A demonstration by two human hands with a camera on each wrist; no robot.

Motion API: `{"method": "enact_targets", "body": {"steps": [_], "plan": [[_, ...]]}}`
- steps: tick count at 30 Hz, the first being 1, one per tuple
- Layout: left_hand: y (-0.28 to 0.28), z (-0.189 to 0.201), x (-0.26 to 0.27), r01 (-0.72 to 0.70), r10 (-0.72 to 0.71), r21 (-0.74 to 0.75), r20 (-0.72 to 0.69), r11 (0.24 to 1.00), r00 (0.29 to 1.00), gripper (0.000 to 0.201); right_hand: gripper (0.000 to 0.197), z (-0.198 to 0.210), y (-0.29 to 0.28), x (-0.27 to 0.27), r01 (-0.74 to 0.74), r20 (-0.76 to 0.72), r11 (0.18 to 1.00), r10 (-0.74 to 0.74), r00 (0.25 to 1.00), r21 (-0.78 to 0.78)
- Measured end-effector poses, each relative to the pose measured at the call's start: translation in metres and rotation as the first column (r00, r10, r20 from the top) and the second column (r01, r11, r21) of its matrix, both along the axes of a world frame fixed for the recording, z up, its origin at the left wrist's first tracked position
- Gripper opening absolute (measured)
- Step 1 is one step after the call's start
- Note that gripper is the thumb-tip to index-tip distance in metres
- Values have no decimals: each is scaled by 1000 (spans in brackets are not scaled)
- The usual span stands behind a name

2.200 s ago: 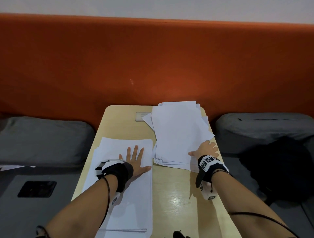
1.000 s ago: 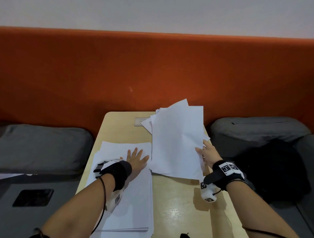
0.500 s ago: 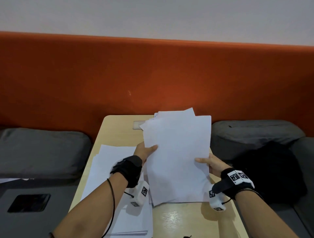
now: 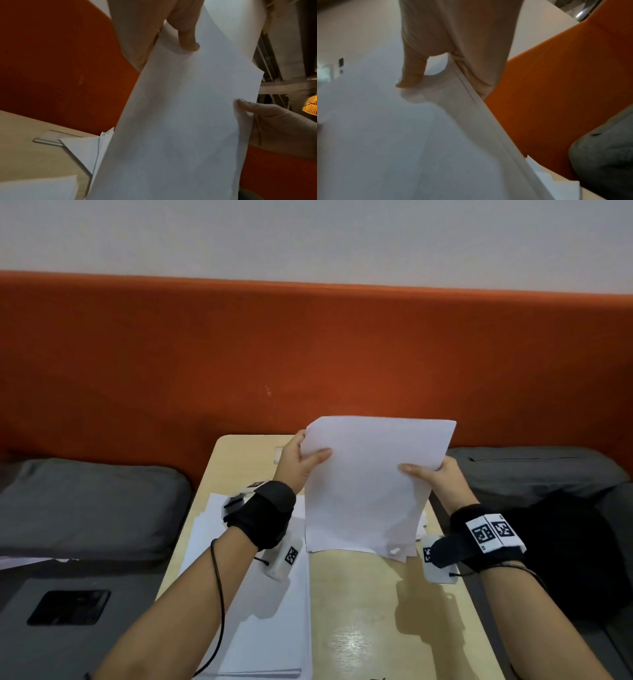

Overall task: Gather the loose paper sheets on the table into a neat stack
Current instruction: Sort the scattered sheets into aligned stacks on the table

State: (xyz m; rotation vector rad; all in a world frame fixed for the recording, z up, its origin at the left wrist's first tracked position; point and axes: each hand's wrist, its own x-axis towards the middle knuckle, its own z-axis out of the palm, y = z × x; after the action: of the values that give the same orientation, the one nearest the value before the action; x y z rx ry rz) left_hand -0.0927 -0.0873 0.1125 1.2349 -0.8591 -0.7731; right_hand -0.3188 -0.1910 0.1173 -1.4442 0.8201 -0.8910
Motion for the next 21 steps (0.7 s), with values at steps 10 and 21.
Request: {"method": "enact_targets", "body": {"steps": [10, 21], "plan": [[-8, 30, -4, -90, 95, -126, 34, 988, 995, 19, 16, 22, 3, 2, 47, 83, 997, -42, 996, -62], [-16, 56, -1, -81, 82, -90, 12, 993, 997, 41, 9, 41, 3, 5, 55, 90, 992, -46, 995, -109]]}}
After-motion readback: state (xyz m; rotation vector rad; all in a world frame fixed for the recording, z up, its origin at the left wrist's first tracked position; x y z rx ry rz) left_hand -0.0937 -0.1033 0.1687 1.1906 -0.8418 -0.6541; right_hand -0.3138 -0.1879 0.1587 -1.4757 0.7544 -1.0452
